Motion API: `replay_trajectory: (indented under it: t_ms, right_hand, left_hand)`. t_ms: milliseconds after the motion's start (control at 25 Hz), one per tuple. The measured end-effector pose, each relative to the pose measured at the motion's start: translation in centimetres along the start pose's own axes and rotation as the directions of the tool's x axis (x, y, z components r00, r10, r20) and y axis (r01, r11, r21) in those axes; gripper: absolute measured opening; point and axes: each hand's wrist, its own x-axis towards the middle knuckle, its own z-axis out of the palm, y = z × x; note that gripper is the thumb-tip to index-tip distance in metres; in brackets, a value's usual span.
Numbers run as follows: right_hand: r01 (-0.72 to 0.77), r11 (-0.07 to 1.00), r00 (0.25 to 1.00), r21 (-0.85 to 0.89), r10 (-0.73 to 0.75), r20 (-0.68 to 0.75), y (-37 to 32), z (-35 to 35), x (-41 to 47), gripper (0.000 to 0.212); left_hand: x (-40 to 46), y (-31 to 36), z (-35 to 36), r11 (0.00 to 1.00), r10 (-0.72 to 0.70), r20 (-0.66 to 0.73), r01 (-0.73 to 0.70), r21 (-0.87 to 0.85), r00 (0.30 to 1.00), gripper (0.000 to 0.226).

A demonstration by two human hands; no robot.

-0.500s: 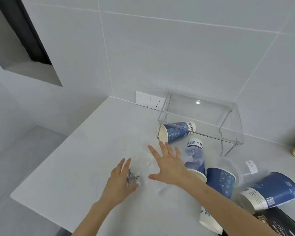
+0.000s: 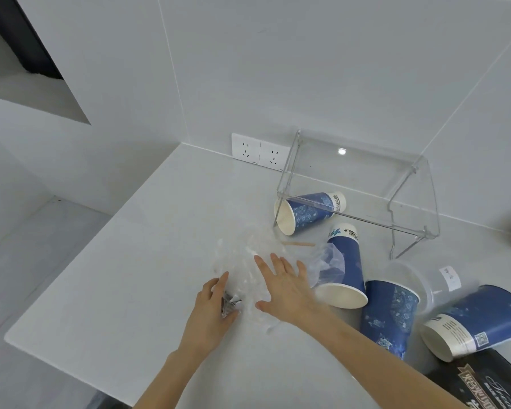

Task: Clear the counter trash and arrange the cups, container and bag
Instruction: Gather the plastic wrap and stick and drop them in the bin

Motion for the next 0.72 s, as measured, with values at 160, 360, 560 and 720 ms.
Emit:
replay_trajectory:
  t_ms: [160,360,560,720]
  right_hand:
    - [0.003,0.999,0.999,0.040,-0.001,-0.035,-0.2,0.2,0.2,0.081]
    - [0.035,0.991,0.997,0.126,-0.026,-0.077,-0.2,0.0,0.3,0.074]
    - [0.088,0.970,0.991,0.228,-0.062,-0.120,-0.5,-0.2,0.5,0.063]
    - [0.098,0.954,0.985,0.284,-0.052,-0.166,-0.9,-0.1,0.5,0.060]
  left_hand:
    - [0.4,0.1,-0.3,0.999,0.016,-0.032,-0.017,-0.044,0.999,0.062]
    - [0.6,0.5,-0.9,0.994,-0.013,-0.066,0.006,-0.107,0.998,0.050]
    - [0.8,0.9,-3.1,0.952,-0.131,-0.196,0.068,-0.299,0.972,0.031]
    - [1.1,1.3,-4.3,0.879,-0.247,-0.138,0.163,-0.447,0.959,0.026]
